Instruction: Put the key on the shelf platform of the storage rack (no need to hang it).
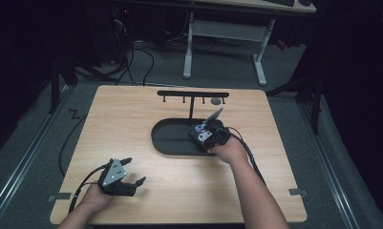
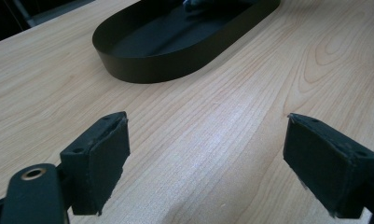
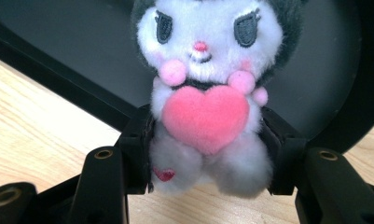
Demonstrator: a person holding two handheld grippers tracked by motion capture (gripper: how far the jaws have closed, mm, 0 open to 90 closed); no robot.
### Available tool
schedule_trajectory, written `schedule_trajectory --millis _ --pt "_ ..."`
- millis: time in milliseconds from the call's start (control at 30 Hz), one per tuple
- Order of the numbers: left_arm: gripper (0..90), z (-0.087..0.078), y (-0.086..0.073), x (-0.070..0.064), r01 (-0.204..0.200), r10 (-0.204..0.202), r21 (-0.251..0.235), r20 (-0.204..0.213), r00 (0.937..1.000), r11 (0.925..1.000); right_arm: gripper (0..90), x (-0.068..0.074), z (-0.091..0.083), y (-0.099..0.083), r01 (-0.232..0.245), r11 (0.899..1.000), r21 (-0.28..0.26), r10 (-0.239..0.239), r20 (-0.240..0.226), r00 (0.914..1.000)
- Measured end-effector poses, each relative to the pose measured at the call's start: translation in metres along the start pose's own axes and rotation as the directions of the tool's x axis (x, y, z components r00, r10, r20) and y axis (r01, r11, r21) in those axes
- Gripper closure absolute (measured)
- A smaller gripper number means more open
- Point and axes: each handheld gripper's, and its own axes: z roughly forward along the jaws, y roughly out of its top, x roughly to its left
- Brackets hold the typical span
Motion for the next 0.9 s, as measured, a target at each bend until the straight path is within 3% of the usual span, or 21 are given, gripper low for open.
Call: schedule_trajectory --millis 333,433,567,900 --pt "15.4 0.0 0.0 0.0 0.0 0.0 0.001 -0.001 1.0 1.0 44.2 0.002 0.008 0.005 -0.02 0.999 -0.042 0.021 0.009 0.9997" --pt "15.4 0.0 0.0 0.0 -0.001 0.001 0.002 0.001 1.0 1.0 35.7 0.001 0.009 0.005 -0.016 0.999 -0.046 0.016 0.011 0.9998" --pt "15.4 0.0 0.0 0.0 0.0 0.0 0.002 0.0 1.0 1.0 29.5 0.0 0.006 0.005 -0.029 0.998 -0.054 0.029 0.003 0.9996" --pt "15.4 0.0 0.0 0.0 -0.003 0.003 0.002 0.0 1.0 1.0 26.2 -0.004 -0.006 0.002 -0.047 0.996 -0.078 0.047 -0.002 0.9989"
